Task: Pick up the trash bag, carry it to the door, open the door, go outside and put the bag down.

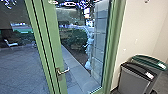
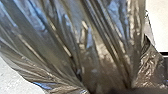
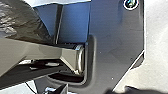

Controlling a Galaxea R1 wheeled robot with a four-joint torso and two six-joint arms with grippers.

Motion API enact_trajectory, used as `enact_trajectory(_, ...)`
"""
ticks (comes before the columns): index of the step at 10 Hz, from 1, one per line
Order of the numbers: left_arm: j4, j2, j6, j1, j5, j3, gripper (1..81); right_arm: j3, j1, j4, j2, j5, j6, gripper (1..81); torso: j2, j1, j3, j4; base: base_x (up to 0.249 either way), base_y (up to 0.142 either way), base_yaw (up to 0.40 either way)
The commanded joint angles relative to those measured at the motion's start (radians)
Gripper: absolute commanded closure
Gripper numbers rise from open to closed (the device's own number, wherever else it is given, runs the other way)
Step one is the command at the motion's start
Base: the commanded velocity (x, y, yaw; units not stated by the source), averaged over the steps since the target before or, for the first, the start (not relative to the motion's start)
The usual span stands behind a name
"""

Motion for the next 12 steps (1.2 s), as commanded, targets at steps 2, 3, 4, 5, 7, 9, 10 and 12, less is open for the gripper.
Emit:
enact_trajectory(2,0.005,-0.003,0.008,-0.046,0.074,0.0,81.1,0.004,0.039,-0.004,0.0,-0.056,0.004,1.0,0.0,0.0,0.0,0.0,0.116,0.0,0.0)
enact_trajectory(3,0.005,-0.003,0.008,-0.046,0.074,0.0,81.1,0.002,0.036,-0.002,-0.001,-0.055,0.004,1.0,0.0,0.0,0.0,0.0,0.116,0.0,0.0)
enact_trajectory(4,0.005,-0.003,0.008,-0.046,0.074,0.0,81.1,-0.001,0.035,-0.001,0.0,-0.052,0.004,1.0,0.0,0.0,0.0,0.0,0.115,0.0,0.0)
enact_trajectory(5,0.005,-0.003,0.008,-0.046,0.074,0.0,81.1,-0.001,0.033,-0.001,0.0,-0.052,0.004,1.0,0.0,0.0,0.0,0.0,0.116,0.0,0.0)
enact_trajectory(7,0.005,-0.003,0.008,-0.046,0.074,0.001,81.1,-0.001,0.032,-0.001,0.0,-0.052,0.004,1.0,0.0,0.0,0.0,0.0,0.114,0.0,0.0)
enact_trajectory(9,0.007,-0.003,0.008,-0.046,0.074,0.003,81.1,-0.001,0.032,-0.002,0.002,-0.052,0.004,1.0,0.0,0.0,0.0,0.0,0.104,0.0,0.0)
enact_trajectory(10,0.007,-0.003,0.008,-0.046,0.074,0.003,81.1,-0.001,0.032,-0.002,0.002,-0.052,0.004,1.0,0.0,0.0,0.0,0.0,0.101,0.0,0.0)
enact_trajectory(12,0.01,-0.003,0.008,-0.046,0.076,0.003,81.1,-0.001,0.032,-0.002,0.003,-0.052,0.004,1.0,0.0,0.0,0.0,0.0,0.099,0.0,0.0)
